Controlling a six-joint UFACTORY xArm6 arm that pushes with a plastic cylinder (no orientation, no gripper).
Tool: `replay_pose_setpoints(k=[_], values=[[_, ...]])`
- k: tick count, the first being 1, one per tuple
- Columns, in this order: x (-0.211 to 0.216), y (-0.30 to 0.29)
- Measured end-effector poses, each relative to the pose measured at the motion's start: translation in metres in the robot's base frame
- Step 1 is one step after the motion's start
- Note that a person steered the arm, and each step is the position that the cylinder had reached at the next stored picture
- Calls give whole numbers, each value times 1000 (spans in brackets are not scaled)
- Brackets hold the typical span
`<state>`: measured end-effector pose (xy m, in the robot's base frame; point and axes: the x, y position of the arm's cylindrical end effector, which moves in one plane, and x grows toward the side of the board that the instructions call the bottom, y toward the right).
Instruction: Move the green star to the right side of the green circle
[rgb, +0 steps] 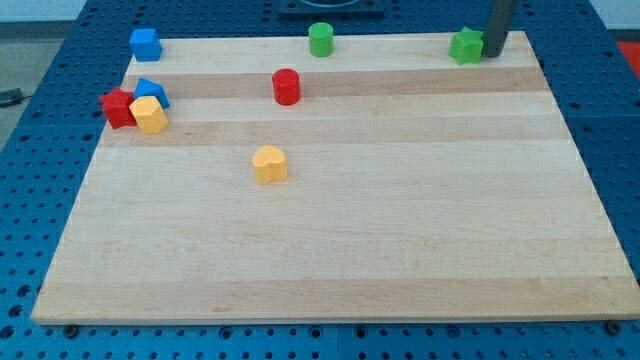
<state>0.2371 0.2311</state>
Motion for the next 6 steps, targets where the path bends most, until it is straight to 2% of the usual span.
replay_pose_setpoints(k=[4,6], values=[[20,-6],[-4,-15]])
